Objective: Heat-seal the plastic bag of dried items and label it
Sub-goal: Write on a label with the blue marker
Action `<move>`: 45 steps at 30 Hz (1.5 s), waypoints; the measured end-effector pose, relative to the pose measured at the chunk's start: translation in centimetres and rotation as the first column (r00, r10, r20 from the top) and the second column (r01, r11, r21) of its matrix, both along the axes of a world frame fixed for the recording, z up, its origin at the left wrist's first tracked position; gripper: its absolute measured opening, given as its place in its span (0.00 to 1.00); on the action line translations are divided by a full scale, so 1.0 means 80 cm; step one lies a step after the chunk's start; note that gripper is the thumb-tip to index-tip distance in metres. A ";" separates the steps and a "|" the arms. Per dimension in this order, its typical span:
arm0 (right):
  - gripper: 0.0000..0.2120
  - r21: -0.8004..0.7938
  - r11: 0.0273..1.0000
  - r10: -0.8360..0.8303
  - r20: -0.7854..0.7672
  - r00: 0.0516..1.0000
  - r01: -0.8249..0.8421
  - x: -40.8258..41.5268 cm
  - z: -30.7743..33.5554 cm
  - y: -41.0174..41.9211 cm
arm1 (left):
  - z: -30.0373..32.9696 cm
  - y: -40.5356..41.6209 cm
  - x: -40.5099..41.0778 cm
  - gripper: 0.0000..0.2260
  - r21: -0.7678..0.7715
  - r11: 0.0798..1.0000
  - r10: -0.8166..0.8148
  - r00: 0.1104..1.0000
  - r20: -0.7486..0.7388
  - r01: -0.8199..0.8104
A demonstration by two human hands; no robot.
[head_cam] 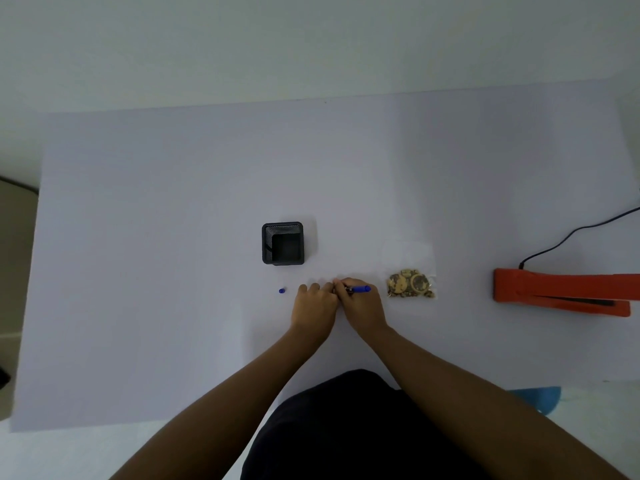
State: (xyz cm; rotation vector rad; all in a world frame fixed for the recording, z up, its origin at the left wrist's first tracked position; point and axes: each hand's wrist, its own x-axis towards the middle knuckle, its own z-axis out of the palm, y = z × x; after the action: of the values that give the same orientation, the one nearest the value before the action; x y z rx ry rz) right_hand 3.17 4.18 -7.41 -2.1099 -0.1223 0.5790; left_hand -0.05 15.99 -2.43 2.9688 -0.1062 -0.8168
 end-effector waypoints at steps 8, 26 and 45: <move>0.15 -0.043 0.999 -0.017 0.034 0.999 0.018 0.002 0.000 0.001 | 0.005 -0.004 0.003 0.12 0.012 1.000 0.003 1.000 -0.003 -0.003; 0.19 -0.111 0.993 0.055 0.151 0.987 -0.038 -0.001 -0.007 -0.006 | 0.005 -0.007 0.006 0.11 0.009 1.000 0.011 1.000 -0.009 -0.011; 0.13 -0.131 0.991 0.044 0.137 0.990 -0.026 0.008 -0.006 -0.008 | 0.005 -0.008 0.011 0.11 0.017 1.000 0.023 0.999 -0.032 -0.023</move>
State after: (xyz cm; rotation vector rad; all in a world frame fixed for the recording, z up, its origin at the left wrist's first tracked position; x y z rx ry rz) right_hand 3.83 3.52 -7.89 -2.2782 -0.2063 0.4707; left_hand 0.86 15.35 -2.06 2.9655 -0.0636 -0.8659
